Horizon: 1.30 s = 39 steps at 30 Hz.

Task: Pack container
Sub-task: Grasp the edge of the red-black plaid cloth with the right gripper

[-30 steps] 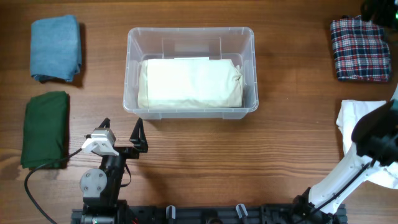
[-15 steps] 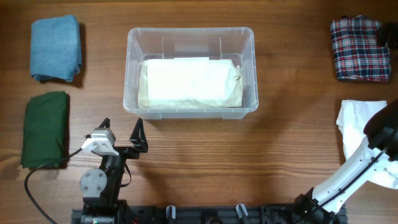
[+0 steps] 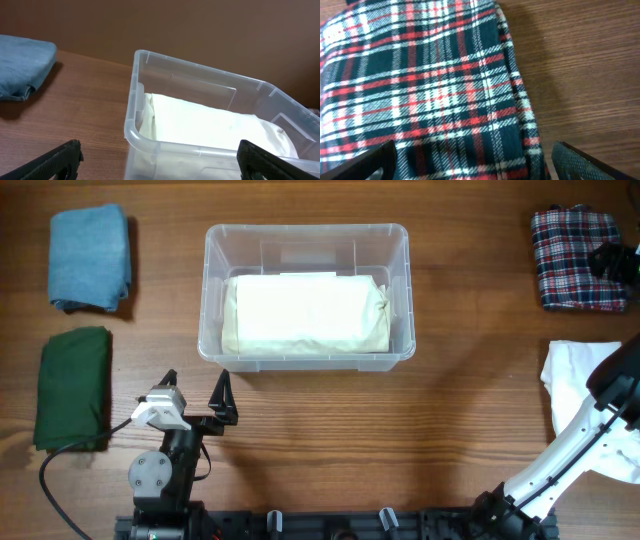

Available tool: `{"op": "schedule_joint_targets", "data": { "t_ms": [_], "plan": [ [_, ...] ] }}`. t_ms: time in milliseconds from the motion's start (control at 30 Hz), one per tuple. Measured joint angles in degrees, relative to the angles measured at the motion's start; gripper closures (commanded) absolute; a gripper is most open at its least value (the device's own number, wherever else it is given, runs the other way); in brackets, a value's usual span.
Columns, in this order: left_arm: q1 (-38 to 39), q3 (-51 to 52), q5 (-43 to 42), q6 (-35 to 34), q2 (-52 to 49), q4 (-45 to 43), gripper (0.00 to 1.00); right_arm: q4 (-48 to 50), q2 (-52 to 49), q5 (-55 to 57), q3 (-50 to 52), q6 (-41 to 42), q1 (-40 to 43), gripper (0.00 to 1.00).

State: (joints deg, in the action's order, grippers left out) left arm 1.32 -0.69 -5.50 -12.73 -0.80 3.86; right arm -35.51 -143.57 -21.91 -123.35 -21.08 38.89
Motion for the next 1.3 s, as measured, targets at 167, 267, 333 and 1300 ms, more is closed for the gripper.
{"op": "schedule_joint_targets", "data": {
  "t_ms": [167,267,333,1300],
  "plan": [
    [0.0,0.0,0.0,0.0,0.0,0.0,0.0,0.48,-1.16,-0.5,0.0,0.37,-0.02,0.0],
    [0.0,0.0,0.0,0.0,0.0,0.0,0.0,0.42,-1.86,-0.63,0.0,0.44,-0.22,0.0],
    [0.0,0.0,0.0,0.0,0.0,0.0,0.0,0.44,-2.51,-0.63,0.0,0.68,-0.48,0.0],
    [0.0,0.0,0.0,0.0,0.0,0.0,0.0,-8.81,-3.28,-0.98,-2.69,21.35,-14.6,0.08]
  ]
}}
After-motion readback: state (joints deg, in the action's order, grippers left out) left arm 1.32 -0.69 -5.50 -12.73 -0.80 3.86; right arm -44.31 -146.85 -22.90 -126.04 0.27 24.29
